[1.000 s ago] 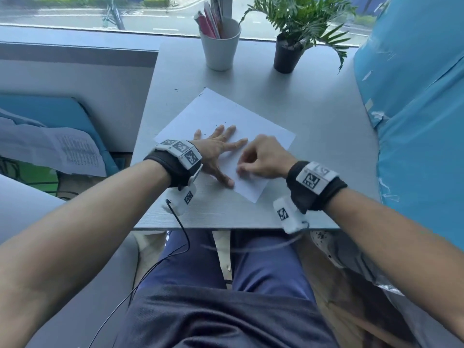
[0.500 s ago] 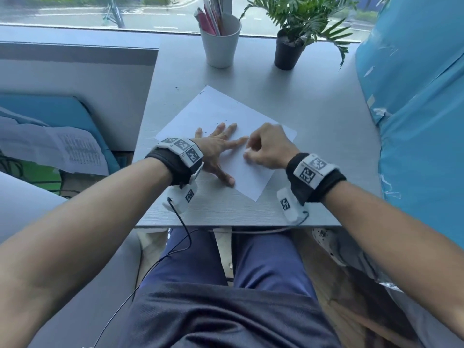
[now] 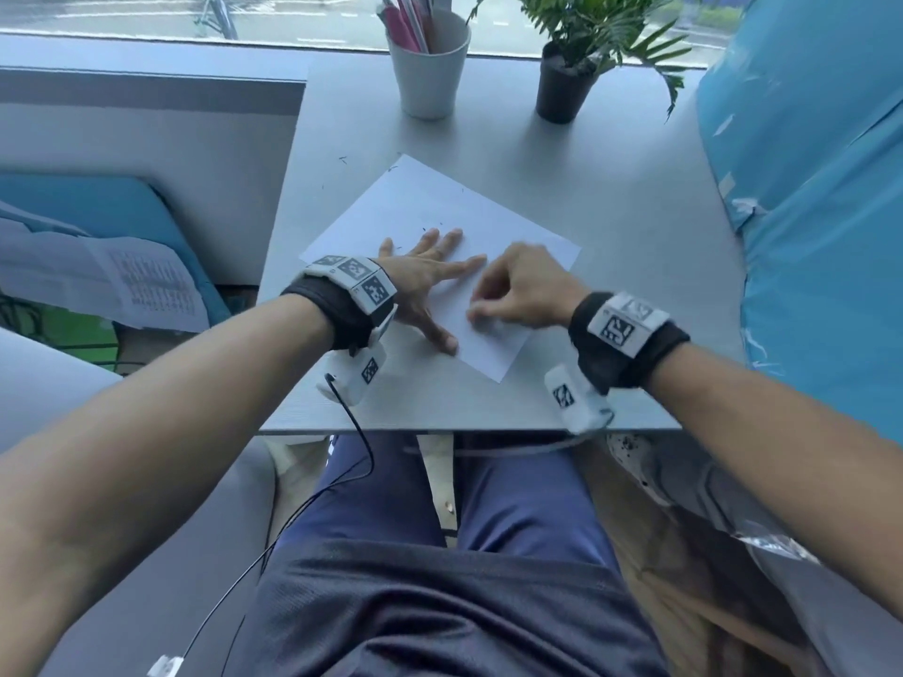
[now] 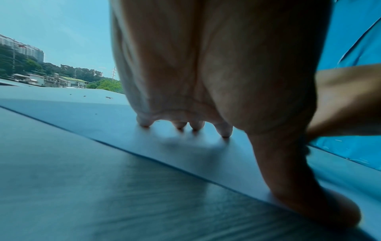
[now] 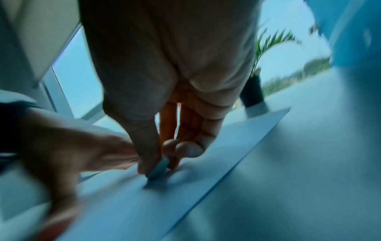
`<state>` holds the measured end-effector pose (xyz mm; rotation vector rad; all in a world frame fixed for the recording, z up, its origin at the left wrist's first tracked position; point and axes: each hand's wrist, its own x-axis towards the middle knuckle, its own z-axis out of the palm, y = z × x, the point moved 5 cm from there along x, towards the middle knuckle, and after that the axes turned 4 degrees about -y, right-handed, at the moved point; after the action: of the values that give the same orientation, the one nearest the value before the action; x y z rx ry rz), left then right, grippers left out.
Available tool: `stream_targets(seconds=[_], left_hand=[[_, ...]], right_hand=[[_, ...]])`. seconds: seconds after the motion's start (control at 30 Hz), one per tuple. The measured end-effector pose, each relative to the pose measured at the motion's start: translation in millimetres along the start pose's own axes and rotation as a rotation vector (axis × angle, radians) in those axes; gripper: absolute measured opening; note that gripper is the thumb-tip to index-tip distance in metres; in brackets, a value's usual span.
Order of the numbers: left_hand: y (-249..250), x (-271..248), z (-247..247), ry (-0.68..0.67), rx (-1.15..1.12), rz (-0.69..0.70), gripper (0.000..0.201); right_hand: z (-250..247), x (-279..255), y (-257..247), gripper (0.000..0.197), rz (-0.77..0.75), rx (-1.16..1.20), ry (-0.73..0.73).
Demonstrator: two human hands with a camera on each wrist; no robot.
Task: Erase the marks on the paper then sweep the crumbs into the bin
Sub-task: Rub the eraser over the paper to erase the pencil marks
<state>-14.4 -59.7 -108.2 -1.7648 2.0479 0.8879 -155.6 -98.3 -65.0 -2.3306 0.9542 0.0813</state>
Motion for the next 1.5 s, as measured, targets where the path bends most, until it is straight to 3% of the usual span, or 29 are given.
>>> stream_targets(seconds=[0.1,0.27,0.43,0.6,0.73,0.8,0.9,0.93,1.03,1.1,1.23,1.4,1.5], left_hand=[[-0.1,-1.6,-2.1,0.004,-0.002,-0.006,0.132],[1.3,-0.2,-2.0,-0.014,0.018,-0.018,0.133],[3.1,-0.1,-6.3,-0.041,0.036,-0.059,0.134],[8.4,3.2,-9.2,-0.082,0.087,-0.089,0.139],[12.7,0.7,-12.9,-0.093,0.114,-0.113,0.136],[11.5,1.5,-13.5,-0.091,0.109,-0.111,0.137],[10.5,2.4,-10.6,-0.091,0.115,-0.102,0.139],[11.0,1.8,-9.9,-0.093,0.119,-0.102,0.138],[12.9,-0.2,-11.5,-0.099,0.107,-0.11,0.137],[11.8,-0.2,-13.2,-0.097,0.102,-0.115,0.137],[12.0,0.8,-10.9,-0.098,0.123,-0.108,0.14],[11.7,-1.5,-13.0,-0.098,0.102,-0.118,0.138],[11.7,-0.9,-13.1,-0.105,0.116,-0.117,0.14]], right_hand=[[-19.5,11.8,17.4,0.011,0.066,0.029,0.15],[15.7,-11.0,-11.8,0.007,-0.055,-0.006,-0.071],[-22.9,13.1,24.5,0.013,0.102,0.055,0.175],[17.6,-13.8,-10.9,0.008,-0.041,0.015,-0.078],[-22.1,10.1,20.4,0.01,0.077,0.072,0.146],[-11.7,6.0,10.4,0.008,0.051,0.05,0.107],[18.8,-14.3,-13.2,0.005,-0.05,0.027,-0.082],[15.2,-11.6,-9.2,0.006,-0.045,0.023,-0.084],[-20.5,8.1,20.3,0.01,0.055,0.078,0.118],[-22.7,8.7,21.2,0.01,0.064,0.078,0.175],[18.0,-18.8,-13.0,0.005,-0.073,0.033,-0.051],[-26.1,9.3,22.9,0.012,0.072,0.055,0.157],[2.3,-6.7,-2.7,0.011,-0.015,0.022,0.012]])
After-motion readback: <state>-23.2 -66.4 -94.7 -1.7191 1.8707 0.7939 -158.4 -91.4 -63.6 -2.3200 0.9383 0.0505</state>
